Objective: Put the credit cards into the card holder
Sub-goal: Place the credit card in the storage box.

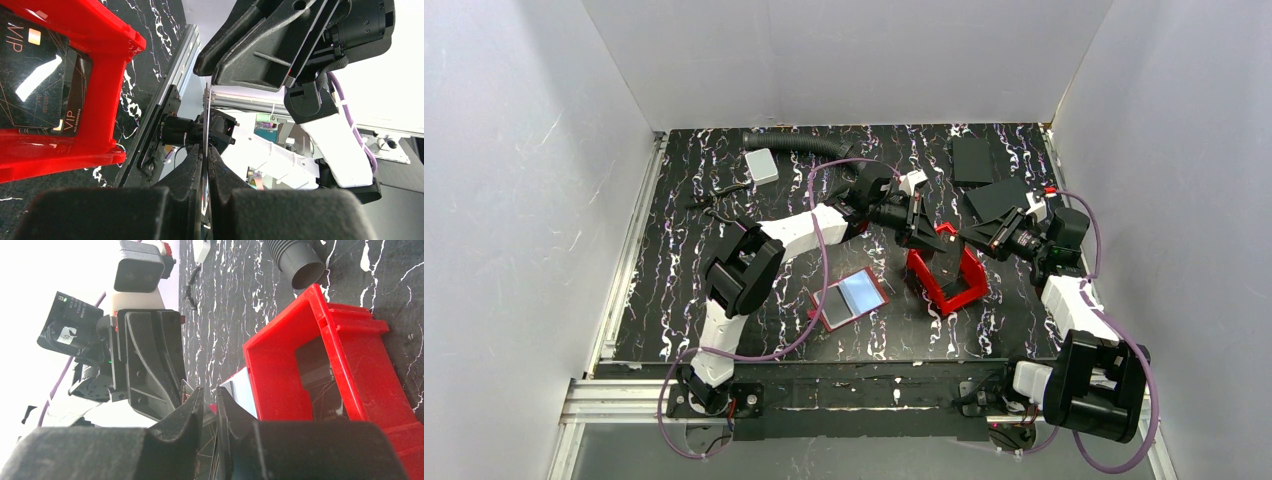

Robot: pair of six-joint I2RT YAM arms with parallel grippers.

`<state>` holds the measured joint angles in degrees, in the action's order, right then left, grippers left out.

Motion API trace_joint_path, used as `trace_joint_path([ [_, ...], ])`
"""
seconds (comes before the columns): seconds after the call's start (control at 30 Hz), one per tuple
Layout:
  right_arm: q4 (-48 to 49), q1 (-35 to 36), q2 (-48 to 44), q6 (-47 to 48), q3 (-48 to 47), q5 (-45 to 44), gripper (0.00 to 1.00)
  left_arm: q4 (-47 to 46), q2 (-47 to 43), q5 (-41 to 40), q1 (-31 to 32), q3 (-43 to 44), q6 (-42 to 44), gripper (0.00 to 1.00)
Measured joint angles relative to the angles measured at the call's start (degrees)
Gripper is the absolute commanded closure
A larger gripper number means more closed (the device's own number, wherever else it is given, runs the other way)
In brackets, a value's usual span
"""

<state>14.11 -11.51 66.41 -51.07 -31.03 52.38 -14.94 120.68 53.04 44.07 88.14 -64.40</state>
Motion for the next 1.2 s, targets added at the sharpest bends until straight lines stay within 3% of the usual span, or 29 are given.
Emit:
trace_joint_path([
  [0.5,0.13,-0.07,-1.33,-1.57,0.0,-0.17,0.74,-0.04,0.74,-0.02,-0.5,0.0,-0.15,1.0],
  [1.2,1.55,-0.22,-2.34,-6.73,3.69,-1.05,0.81,-0.09,1.07,-1.38,-1.51,-0.02,-1.25,1.0],
])
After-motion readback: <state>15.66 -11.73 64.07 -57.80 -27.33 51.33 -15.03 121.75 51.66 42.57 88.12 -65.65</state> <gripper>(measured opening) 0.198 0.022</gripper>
